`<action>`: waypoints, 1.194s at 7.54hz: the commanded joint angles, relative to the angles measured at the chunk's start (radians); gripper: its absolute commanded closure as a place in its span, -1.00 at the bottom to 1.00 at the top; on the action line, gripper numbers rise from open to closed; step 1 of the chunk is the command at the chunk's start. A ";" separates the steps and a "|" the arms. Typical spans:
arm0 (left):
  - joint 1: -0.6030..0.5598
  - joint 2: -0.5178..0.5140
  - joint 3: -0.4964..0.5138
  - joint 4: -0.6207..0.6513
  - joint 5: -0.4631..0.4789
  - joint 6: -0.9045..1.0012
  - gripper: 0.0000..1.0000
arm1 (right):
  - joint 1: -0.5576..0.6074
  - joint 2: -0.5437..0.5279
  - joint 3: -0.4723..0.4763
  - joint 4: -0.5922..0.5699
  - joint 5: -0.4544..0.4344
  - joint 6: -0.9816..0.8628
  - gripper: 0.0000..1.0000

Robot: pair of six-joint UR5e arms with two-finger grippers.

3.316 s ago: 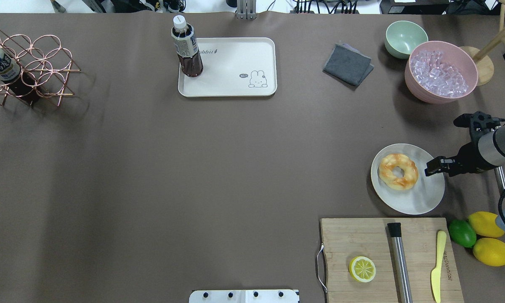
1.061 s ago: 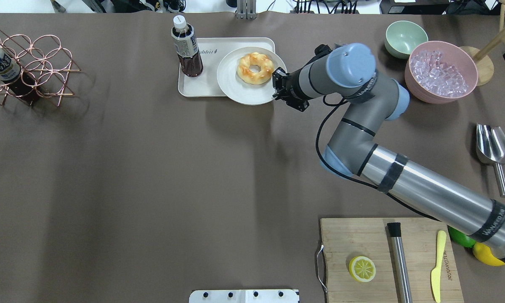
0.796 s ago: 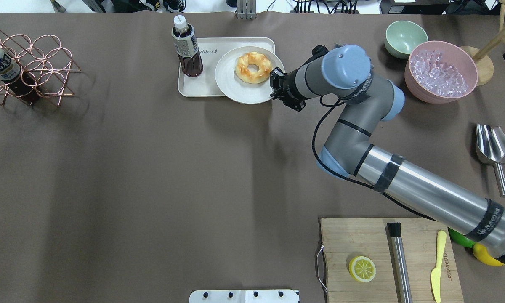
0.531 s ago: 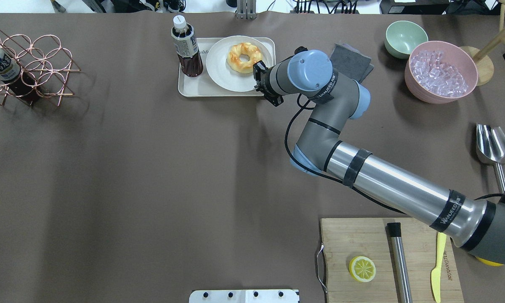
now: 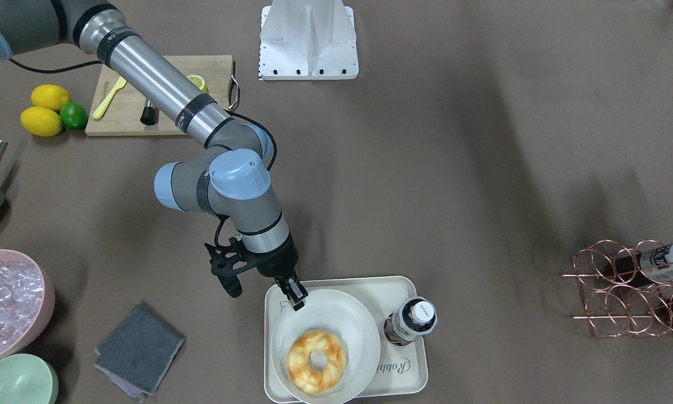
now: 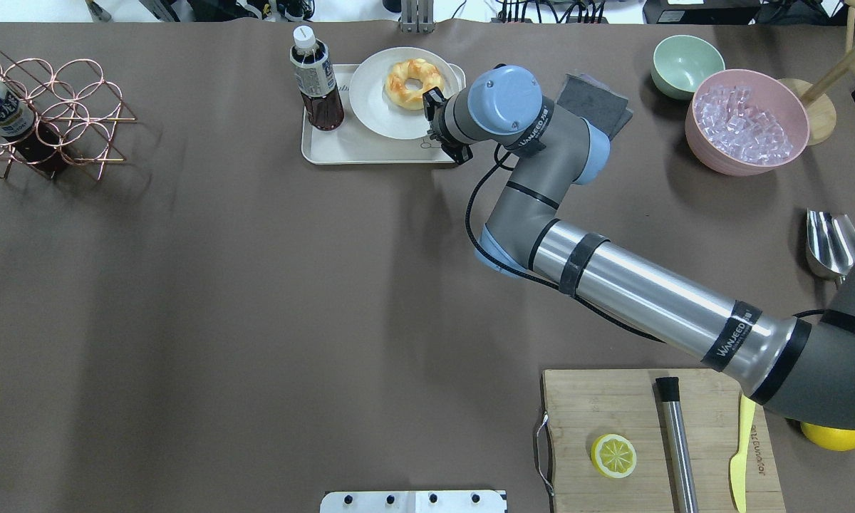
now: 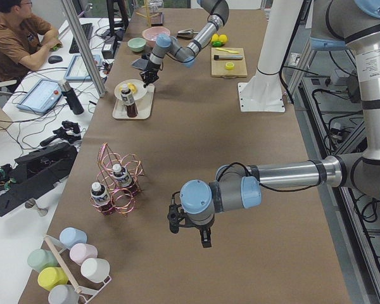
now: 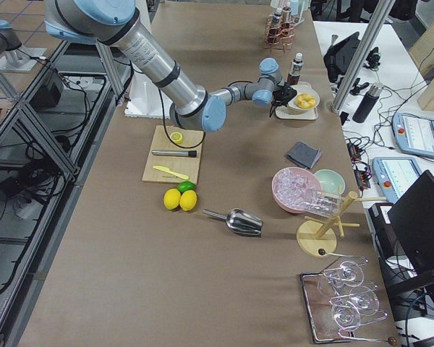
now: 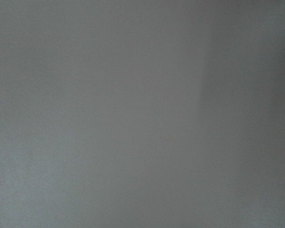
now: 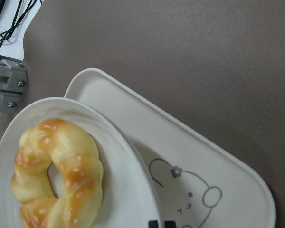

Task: Place donut on tray

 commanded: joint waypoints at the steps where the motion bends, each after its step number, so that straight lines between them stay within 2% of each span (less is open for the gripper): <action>1: 0.000 -0.001 -0.006 0.000 -0.002 0.000 -0.96 | -0.006 0.017 -0.032 -0.003 -0.032 -0.001 -0.50; 2: 0.000 -0.001 -0.007 0.000 -0.002 -0.002 -0.96 | -0.008 0.019 -0.024 -0.011 -0.032 -0.001 -0.99; 3: 0.000 -0.001 -0.007 0.000 -0.002 -0.002 -0.96 | -0.008 0.023 0.000 -0.034 -0.024 -0.002 -1.00; 5: 0.000 0.000 -0.007 0.000 -0.003 -0.003 -0.96 | 0.003 -0.007 0.130 -0.115 0.040 -0.028 -1.00; 6: 0.000 0.000 -0.007 0.000 -0.003 -0.005 -0.96 | 0.030 -0.085 0.269 -0.193 0.116 -0.101 -1.00; 8: 0.000 0.002 -0.006 0.002 -0.003 -0.006 -0.96 | 0.093 -0.311 0.591 -0.349 0.219 -0.293 -1.00; 9: 0.000 0.002 -0.004 0.002 -0.003 -0.006 -0.96 | 0.123 -0.407 0.700 -0.391 0.265 -0.373 -1.00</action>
